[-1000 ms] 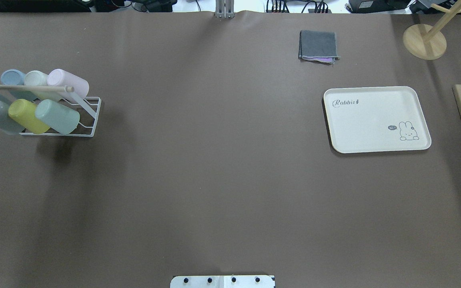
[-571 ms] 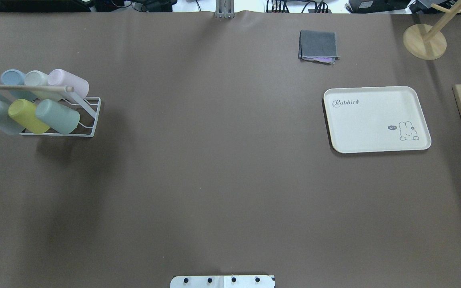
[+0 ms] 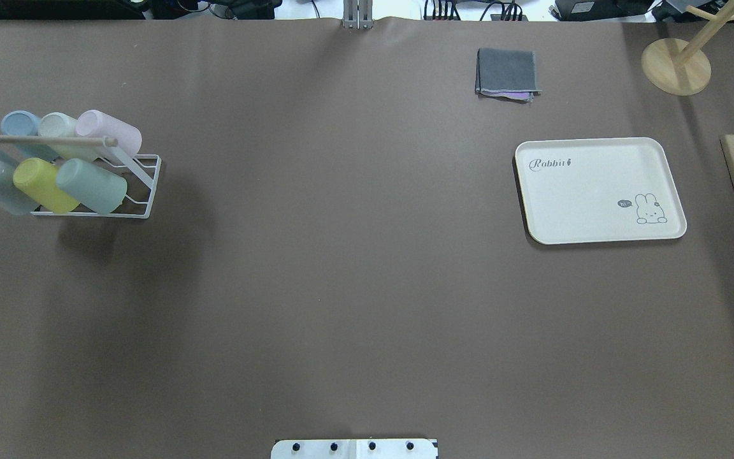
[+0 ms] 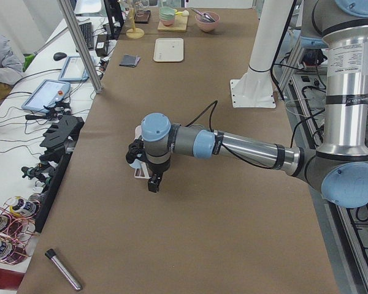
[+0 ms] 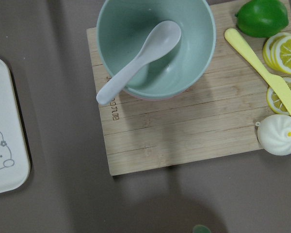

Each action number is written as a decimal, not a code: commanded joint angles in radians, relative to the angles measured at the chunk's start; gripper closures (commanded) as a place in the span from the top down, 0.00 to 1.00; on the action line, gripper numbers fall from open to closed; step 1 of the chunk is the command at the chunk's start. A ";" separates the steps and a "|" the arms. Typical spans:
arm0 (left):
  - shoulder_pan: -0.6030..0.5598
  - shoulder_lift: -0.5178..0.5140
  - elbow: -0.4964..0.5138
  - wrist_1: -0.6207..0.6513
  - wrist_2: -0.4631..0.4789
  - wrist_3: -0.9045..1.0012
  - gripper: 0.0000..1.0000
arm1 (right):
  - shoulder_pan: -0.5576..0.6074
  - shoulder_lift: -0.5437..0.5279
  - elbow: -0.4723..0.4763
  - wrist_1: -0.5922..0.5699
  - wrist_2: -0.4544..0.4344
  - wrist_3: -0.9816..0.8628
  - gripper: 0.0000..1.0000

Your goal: Pick up and place green cup on tray

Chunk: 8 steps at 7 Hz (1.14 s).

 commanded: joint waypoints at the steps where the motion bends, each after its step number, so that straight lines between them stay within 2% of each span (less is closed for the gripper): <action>1: 0.214 -0.001 -0.179 0.058 0.251 0.000 0.98 | 0.000 0.025 0.011 -0.011 0.005 0.003 1.00; 2: 0.287 -0.006 -0.212 0.060 0.323 0.000 0.98 | -0.002 0.030 0.007 -0.002 0.016 0.056 1.00; 4: 0.464 -0.041 -0.240 0.068 0.521 0.001 0.98 | -0.082 0.140 -0.027 -0.002 0.041 0.154 1.00; 5: 0.498 -0.114 -0.249 0.144 0.548 0.021 0.98 | -0.142 0.189 -0.050 0.001 0.038 0.215 1.00; 6: 0.529 -0.152 -0.255 0.185 0.630 0.084 0.98 | -0.191 0.212 -0.085 0.017 0.028 0.225 1.00; 7: 0.605 -0.189 -0.258 0.275 0.716 0.113 0.98 | -0.210 0.214 -0.152 0.122 0.027 0.225 1.00; 8: 0.674 -0.240 -0.303 0.380 0.853 0.115 0.98 | -0.263 0.212 -0.250 0.284 0.025 0.227 1.00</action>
